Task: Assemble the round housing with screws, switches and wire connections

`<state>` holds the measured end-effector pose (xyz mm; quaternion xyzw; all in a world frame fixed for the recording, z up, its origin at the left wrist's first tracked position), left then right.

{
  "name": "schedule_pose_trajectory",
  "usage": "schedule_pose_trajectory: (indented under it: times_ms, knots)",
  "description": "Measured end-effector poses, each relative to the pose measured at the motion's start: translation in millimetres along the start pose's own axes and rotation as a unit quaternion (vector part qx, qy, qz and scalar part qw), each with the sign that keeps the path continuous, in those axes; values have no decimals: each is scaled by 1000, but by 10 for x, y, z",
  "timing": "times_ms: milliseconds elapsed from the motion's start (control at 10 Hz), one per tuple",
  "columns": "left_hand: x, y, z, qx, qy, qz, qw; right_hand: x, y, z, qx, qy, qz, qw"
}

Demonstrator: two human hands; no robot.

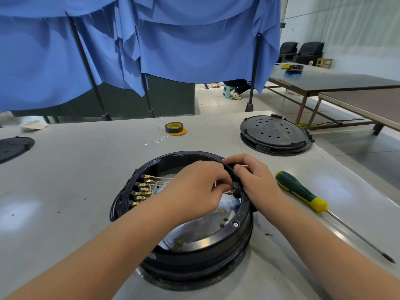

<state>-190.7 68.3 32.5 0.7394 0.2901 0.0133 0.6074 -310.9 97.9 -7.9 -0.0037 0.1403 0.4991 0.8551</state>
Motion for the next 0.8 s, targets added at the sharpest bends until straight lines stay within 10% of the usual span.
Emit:
schedule_pose_trajectory:
  times_ms: [500, 800]
  knots:
    - [67, 63, 88, 21, 55, -1, 998, 6, 21, 12, -2, 8, 5, 1000]
    - [443, 498, 508, 72, 141, -150, 976, -20, 62, 132, 61, 9, 23, 998]
Point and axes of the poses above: each hand's wrist, its own x-axis away from the middle knuckle, its own y-axis out of the back of the hand, z = x × y, the point moved 6 cm from there along -x, towards the middle knuckle, and after that the axes turned 8 degrees about -x, right-handed, at the moved point
